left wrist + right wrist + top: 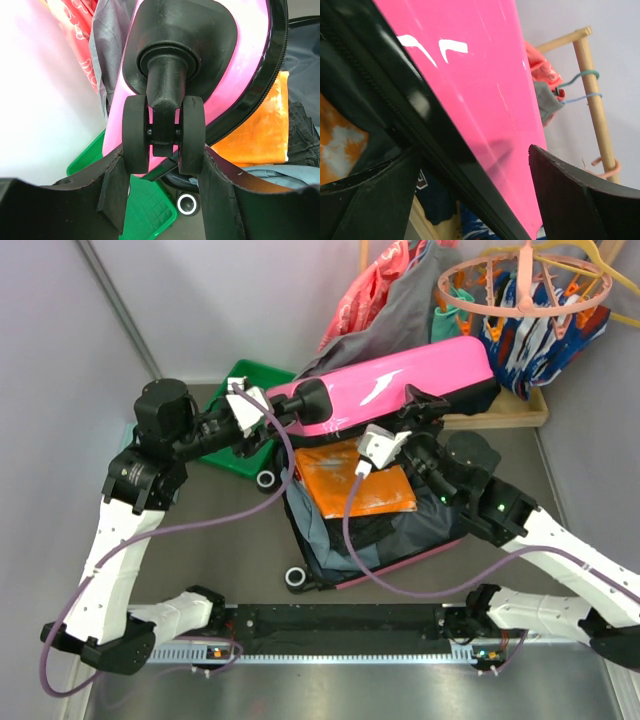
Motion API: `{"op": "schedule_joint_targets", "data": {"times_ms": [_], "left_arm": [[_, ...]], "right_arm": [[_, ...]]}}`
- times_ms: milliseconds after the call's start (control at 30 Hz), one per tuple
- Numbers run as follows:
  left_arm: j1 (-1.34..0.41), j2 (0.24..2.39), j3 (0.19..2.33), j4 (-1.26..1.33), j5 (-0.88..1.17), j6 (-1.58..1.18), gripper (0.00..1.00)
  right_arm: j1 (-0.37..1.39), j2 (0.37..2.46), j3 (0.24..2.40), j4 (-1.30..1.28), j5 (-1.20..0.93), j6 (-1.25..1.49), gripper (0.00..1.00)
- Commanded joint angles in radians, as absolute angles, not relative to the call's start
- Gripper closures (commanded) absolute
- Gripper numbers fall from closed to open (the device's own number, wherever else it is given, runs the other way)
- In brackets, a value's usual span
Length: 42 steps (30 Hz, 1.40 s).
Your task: Open, take out, and arrange the luggage
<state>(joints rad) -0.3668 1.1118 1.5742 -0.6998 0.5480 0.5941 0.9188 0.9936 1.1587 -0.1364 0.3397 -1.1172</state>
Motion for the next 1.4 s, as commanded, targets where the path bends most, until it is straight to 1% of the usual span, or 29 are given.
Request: {"op": "schedule_joint_targets", "data": {"times_ms": [0, 33, 100, 133, 167, 233, 267, 300, 433, 533, 733, 867, 900, 933, 967, 1000, 1033, 1100, 1167, 1300, 1367], "left_arm": [[-0.356, 1.127, 1.611, -0.621, 0.495, 0.566, 1.00], [-0.357, 1.126, 1.612, -0.621, 0.502, 0.561, 1.00], [-0.357, 1.123, 1.614, -0.621, 0.508, 0.554, 1.00], [-0.357, 1.118, 1.614, -0.623, 0.505, 0.551, 1.00], [-0.356, 1.117, 1.612, -0.623, 0.503, 0.549, 1.00], [-0.357, 1.112, 1.603, -0.621, 0.488, 0.540, 1.00], [-0.357, 1.109, 1.598, -0.617, 0.477, 0.535, 1.00], [-0.357, 1.109, 1.592, -0.603, 0.468, 0.529, 1.00], [-0.356, 1.120, 1.582, -0.539, 0.362, 0.486, 1.00], [-0.341, 1.153, 1.601, -0.508, 0.336, 0.466, 1.00], [-0.296, 1.226, 1.680, -0.477, 0.403, 0.388, 1.00], [-0.276, 1.250, 1.716, -0.475, 0.471, 0.342, 1.00], [-0.272, 1.253, 1.718, -0.472, 0.504, 0.330, 1.00], [-0.265, 1.258, 1.721, -0.472, 0.534, 0.299, 1.00], [-0.255, 1.261, 1.729, -0.474, 0.564, 0.281, 1.00], [-0.249, 1.267, 1.727, -0.469, 0.615, 0.247, 1.00], [-0.242, 1.267, 1.726, -0.460, 0.621, 0.230, 1.00], [-0.235, 1.275, 1.709, -0.408, 0.606, 0.181, 1.00], [-0.216, 1.285, 1.686, -0.377, 0.595, 0.158, 1.00], [-0.210, 1.325, 1.640, -0.308, 0.563, 0.178, 1.00], [-0.196, 1.347, 1.640, -0.282, 0.548, 0.167, 1.00]], "right_arm": [[0.859, 1.058, 1.195, 0.038, 0.442, -1.178, 0.17], [0.853, 1.084, 1.209, 0.035, 0.446, -1.184, 0.19], [0.841, 1.147, 1.239, 0.098, 0.495, -1.216, 0.34], [0.836, 1.164, 1.249, 0.129, 0.511, -1.223, 0.43], [0.831, 1.176, 1.259, 0.182, 0.520, -1.213, 0.62], [0.824, 1.196, 1.291, 0.204, 0.515, -1.189, 0.80], [0.824, 1.201, 1.299, 0.206, 0.509, -1.172, 0.93], [0.825, 1.207, 1.316, 0.219, 0.505, -1.167, 0.99], [0.824, 1.230, 1.350, 0.259, 0.529, -1.144, 1.00], [0.824, 1.235, 1.365, 0.296, 0.555, -1.124, 1.00], [0.880, 1.223, 1.384, 0.374, 0.664, -1.132, 1.00], [1.008, 1.213, 1.385, 0.437, 0.756, -1.303, 1.00], [1.056, 1.218, 1.399, 0.411, 0.773, -1.322, 1.00], [1.074, 1.223, 1.416, 0.367, 0.782, -1.330, 1.00], [1.089, 1.233, 1.464, 0.260, 0.808, -1.318, 1.00], [1.115, 1.244, 1.494, 0.217, 0.825, -1.304, 1.00], [1.120, 1.271, 1.520, 0.175, 0.839, -1.289, 1.00], [1.127, 1.290, 1.571, 0.132, 0.864, -1.292, 1.00], [1.127, 1.302, 1.586, 0.155, 0.862, -1.322, 1.00], [1.124, 1.333, 1.653, 0.156, 0.827, -1.338, 1.00], [1.114, 1.368, 1.704, 0.099, 0.789, -1.322, 1.00]]}}
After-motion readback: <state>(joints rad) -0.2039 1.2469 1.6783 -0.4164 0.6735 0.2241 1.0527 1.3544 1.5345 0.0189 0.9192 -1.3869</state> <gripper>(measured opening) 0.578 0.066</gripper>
